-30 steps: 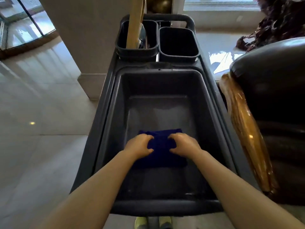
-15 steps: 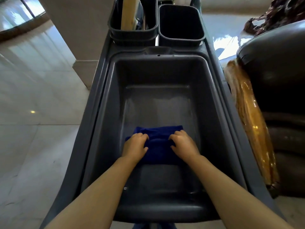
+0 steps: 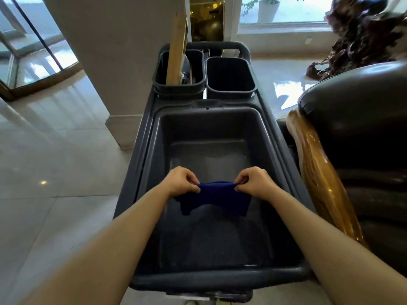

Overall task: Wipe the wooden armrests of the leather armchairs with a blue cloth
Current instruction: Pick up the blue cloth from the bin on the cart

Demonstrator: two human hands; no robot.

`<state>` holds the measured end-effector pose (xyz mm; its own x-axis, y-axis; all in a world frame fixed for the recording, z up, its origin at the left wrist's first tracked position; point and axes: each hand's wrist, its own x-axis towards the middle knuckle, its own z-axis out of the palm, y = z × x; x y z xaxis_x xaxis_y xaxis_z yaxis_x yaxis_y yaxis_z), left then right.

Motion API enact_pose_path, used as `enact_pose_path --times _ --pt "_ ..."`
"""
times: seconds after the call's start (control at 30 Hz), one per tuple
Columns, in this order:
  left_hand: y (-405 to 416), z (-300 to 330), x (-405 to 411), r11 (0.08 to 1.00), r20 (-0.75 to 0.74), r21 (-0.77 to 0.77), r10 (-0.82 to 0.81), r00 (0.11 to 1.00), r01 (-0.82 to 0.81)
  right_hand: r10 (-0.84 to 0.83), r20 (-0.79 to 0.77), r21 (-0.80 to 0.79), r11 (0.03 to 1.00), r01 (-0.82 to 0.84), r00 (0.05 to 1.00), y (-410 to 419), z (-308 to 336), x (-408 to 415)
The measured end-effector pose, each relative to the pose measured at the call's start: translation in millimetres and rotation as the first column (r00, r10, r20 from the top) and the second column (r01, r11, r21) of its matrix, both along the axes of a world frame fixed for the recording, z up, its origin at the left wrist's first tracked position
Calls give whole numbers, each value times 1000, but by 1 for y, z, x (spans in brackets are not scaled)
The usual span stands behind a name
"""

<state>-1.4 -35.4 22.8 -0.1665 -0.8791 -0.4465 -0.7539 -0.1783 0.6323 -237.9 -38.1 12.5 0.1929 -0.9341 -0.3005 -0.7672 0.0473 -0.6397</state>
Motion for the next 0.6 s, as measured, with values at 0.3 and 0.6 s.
enact_pose_path --times 0.3,0.6 --pt "2 87 -20 975 -46 -182 -136 990 125 -76 29 -258 963 81 997 27 84 -26" --pt "34 159 -89 934 -65 -282 -244 967 217 -145 20 -390 910 141 989 77 143 -96"
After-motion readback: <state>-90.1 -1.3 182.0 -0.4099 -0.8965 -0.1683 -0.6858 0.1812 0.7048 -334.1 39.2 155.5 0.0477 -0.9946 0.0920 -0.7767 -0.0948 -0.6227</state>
